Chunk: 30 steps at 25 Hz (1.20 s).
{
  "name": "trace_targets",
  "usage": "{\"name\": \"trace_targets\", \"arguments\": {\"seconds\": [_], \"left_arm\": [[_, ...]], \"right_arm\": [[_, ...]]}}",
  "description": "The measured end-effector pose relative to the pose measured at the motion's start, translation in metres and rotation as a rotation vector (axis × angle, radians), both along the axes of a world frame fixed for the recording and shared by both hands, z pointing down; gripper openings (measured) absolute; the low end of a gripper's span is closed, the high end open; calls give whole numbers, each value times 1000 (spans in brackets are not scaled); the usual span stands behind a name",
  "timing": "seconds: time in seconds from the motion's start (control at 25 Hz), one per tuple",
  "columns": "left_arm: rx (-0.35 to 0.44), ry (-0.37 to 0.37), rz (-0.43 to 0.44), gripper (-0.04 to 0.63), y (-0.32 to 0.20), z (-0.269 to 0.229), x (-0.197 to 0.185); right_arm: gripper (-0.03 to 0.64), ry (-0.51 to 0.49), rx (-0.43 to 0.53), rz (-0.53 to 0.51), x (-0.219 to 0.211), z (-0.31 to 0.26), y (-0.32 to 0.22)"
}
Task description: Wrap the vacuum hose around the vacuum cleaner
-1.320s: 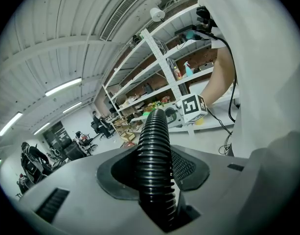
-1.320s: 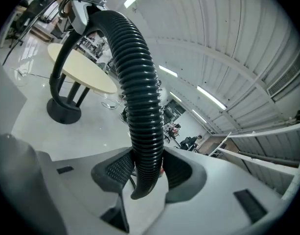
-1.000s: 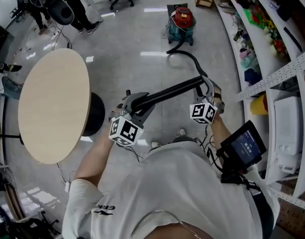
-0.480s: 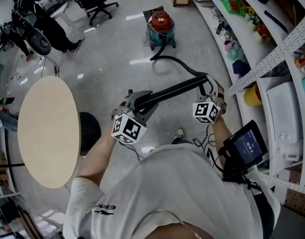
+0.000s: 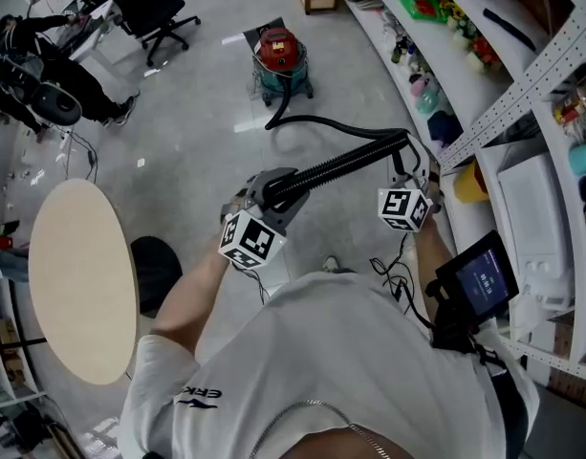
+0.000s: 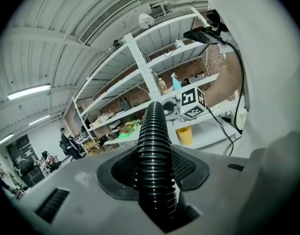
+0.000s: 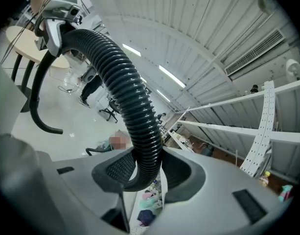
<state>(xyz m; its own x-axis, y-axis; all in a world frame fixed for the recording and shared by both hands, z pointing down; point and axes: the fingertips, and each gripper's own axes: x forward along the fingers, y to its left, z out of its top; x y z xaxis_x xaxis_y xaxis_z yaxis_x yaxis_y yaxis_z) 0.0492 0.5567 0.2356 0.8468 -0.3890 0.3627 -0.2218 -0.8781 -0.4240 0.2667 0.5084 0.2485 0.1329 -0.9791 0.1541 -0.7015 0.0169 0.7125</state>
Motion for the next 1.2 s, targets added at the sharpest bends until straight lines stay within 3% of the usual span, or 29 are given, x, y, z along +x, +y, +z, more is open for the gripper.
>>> {"name": "trace_targets", "arguments": {"seconds": [0.2,0.52,0.88,1.2], "left_arm": [[-16,28,14,166,-10,3,8],[-57,35,50,166,-54,5,71],[-67,36,119,166,-125,9,87],[-41,62,242,166,-161,-25,94]], "right_arm": [[167,34,16,29,9,-15,-5],[164,24,27,86,73,-21,-45],[164,13,15,154,92,-17,-112],[167,-43,36,211,95,-17,-171]]}}
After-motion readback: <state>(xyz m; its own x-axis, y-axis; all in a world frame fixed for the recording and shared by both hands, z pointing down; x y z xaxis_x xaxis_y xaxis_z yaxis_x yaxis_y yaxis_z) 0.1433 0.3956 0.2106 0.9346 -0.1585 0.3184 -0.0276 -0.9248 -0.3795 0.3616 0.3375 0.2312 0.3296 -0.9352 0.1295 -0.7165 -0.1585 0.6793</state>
